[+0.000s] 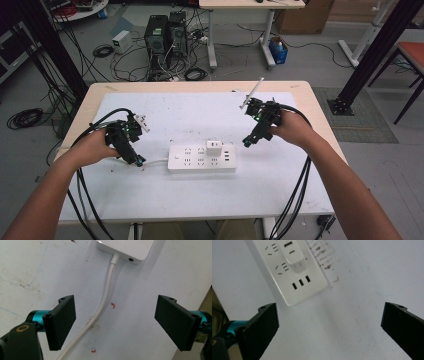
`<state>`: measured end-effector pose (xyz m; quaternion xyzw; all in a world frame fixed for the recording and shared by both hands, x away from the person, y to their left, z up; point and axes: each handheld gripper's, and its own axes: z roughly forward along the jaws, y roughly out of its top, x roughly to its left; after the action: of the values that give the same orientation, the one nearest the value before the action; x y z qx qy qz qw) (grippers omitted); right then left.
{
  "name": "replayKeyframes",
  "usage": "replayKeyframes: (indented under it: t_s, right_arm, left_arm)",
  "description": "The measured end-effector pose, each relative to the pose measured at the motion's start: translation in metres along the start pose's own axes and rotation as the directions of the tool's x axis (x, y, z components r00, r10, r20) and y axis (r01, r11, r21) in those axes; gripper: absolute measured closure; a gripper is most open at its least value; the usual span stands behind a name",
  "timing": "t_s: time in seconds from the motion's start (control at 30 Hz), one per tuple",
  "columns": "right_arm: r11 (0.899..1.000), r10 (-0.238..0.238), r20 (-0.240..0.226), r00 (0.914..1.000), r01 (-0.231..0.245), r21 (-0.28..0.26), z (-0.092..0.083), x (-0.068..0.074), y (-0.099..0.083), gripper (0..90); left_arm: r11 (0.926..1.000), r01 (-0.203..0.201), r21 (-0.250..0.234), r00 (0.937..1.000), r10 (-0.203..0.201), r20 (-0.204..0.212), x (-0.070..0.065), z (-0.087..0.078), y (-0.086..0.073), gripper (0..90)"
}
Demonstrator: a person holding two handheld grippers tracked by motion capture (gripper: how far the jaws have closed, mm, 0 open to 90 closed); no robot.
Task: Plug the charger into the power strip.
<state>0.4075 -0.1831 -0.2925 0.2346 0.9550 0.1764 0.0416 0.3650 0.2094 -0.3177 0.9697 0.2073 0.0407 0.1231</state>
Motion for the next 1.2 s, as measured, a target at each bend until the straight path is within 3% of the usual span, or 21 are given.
replayKeyframes:
  t_s: [0.27, 0.4, 0.67, 1.2]
  right_arm:
    - [0.999, 0.042, 0.066, 0.9969, -0.044, 0.021, -0.026, 0.006, -0.042, 0.9]
    - [0.998, 0.048, 0.073, 0.9961, -0.051, 0.037, -0.029, 0.009, -0.054, 0.9]
    - [0.998, 0.041, 0.075, 0.9963, -0.045, 0.051, -0.028, 0.01, -0.061, 0.9]
    - [0.999, 0.032, 0.072, 0.9969, -0.035, 0.041, -0.022, 0.012, -0.062, 0.9]
  left_arm:
    - [0.9997, -0.015, -0.019, 0.9997, 0.015, -0.018, -0.004, -0.01, 0.003, 17.3]
    - [0.9995, -0.018, -0.027, 0.9996, 0.017, -0.022, -0.005, -0.011, 0.004, 17.4]
    - [0.9988, -0.012, -0.047, 0.9992, 0.01, -0.038, -0.003, -0.016, 0.007, 17.3]
    - [0.9997, -0.019, -0.018, 0.9985, 0.018, -0.052, -0.006, -0.014, 0.01, 17.4]
